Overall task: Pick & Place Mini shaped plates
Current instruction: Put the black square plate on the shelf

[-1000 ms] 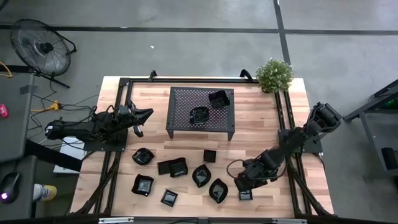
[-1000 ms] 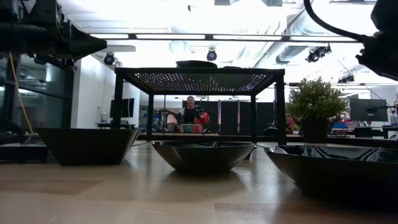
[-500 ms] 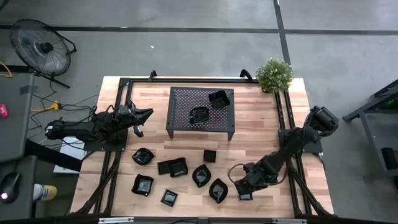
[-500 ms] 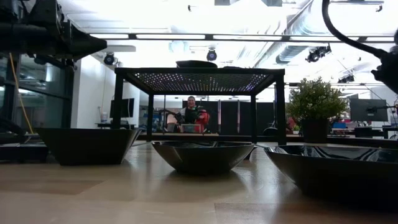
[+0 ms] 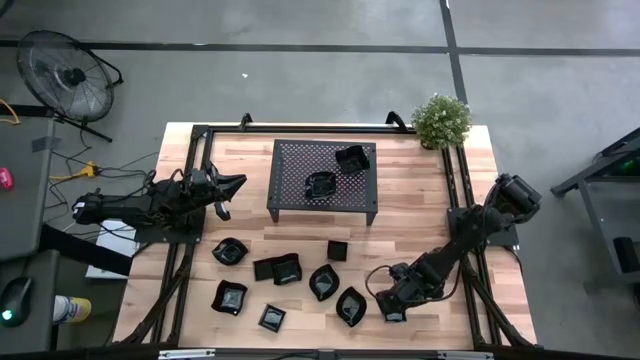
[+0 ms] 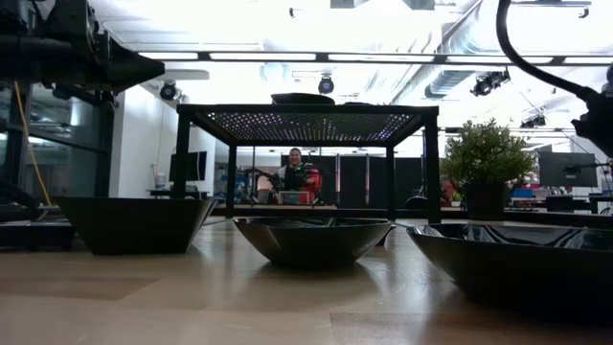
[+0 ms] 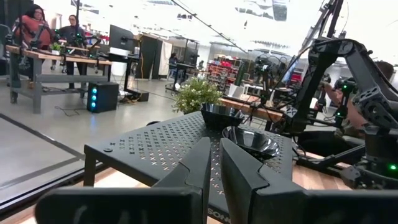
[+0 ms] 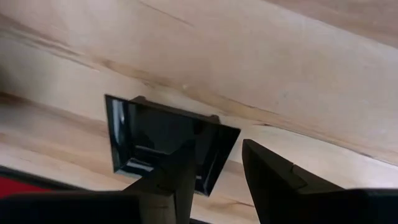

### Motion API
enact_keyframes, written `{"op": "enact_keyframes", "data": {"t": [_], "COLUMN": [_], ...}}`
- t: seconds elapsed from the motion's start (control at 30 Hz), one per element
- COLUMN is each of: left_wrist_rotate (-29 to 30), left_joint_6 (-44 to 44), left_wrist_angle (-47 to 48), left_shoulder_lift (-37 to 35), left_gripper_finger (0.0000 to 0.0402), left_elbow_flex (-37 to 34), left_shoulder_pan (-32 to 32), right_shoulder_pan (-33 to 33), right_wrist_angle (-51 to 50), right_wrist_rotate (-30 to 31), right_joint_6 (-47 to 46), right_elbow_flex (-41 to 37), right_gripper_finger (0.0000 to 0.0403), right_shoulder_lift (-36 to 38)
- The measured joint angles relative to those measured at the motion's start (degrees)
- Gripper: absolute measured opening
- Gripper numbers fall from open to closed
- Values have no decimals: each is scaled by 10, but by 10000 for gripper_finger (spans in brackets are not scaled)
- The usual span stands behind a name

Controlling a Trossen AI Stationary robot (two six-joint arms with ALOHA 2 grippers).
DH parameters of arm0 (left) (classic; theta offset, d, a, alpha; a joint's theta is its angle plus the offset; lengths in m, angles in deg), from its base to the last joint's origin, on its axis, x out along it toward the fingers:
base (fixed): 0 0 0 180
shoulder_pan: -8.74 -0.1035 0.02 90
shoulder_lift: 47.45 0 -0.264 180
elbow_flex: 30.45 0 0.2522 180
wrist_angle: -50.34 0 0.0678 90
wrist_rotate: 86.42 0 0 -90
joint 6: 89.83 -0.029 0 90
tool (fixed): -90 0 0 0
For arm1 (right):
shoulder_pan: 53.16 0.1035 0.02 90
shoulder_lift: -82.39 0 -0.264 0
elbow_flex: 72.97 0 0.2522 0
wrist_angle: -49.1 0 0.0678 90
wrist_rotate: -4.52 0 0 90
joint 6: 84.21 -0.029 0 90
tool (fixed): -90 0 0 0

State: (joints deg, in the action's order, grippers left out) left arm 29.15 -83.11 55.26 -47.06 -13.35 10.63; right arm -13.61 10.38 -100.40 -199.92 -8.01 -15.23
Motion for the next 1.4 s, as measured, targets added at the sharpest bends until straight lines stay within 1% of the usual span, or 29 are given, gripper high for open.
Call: {"op": "enact_keyframes", "data": {"t": [0.43, 0.53, 1.1, 1.23, 1.4], "left_wrist_rotate": [0, 0, 0, 0, 0], "left_joint_6": [0, 0, 0, 0, 0], "left_wrist_angle": [0, 0, 0, 0, 0], "left_shoulder_lift": [0, 0, 0, 0, 0], "left_gripper_finger": [33, 33, 33, 33, 33], "left_elbow_flex": [0, 0, 0, 0, 0], "left_shoulder_pan": [0, 0, 0, 0, 0], "right_shoulder_pan": [0, 0, 0, -1, -3], "right_wrist_angle": [-7, -7, -9, -8, -7], "right_wrist_rotate": [8, 12, 13, 13, 11], "right_joint_6": [-2, 0, 7, 13, 18], "right_elbow_flex": [0, 0, 0, 1, 1], "right_gripper_finger": [126, 121, 35, 21, 13], "right_shoulder_lift": [0, 0, 0, 1, 1]}}
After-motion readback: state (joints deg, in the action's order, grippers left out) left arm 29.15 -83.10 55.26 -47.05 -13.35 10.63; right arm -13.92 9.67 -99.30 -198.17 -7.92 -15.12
